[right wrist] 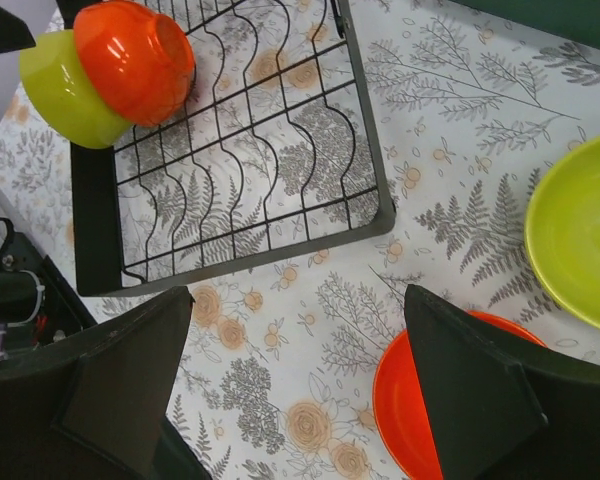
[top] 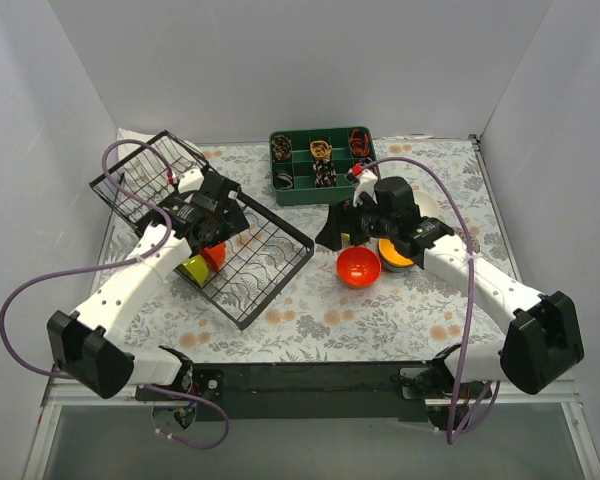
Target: Unload the bowls from the dish rack
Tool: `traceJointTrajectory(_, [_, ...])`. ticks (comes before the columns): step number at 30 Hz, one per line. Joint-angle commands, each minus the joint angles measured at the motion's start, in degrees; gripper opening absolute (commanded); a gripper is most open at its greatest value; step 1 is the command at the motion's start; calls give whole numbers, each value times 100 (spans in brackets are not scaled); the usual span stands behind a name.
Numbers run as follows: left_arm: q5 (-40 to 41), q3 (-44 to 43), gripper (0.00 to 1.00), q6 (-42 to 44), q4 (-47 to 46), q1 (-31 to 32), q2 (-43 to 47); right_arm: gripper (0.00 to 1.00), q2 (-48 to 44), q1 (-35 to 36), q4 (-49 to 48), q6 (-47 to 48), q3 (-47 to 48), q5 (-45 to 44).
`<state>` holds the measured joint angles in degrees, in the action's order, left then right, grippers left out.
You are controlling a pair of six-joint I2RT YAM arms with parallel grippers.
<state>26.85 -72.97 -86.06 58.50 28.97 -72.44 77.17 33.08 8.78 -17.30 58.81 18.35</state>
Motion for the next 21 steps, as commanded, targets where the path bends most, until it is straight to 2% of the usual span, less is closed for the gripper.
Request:
traceJointTrajectory(1, [645,-506,98,-788,784,-23,-603,95,-605,40,124,209,-281,-367])
traceJointTrajectory(13, [1410,-1035,98,-1579,1505,-23,-1859,95,-1370,58,476,552,-844,-517])
traceJointTrajectory(21, [1648,-1624,98,-1712,1937,-32,-2721,95,-1599,58,467,736,-1274,-552])
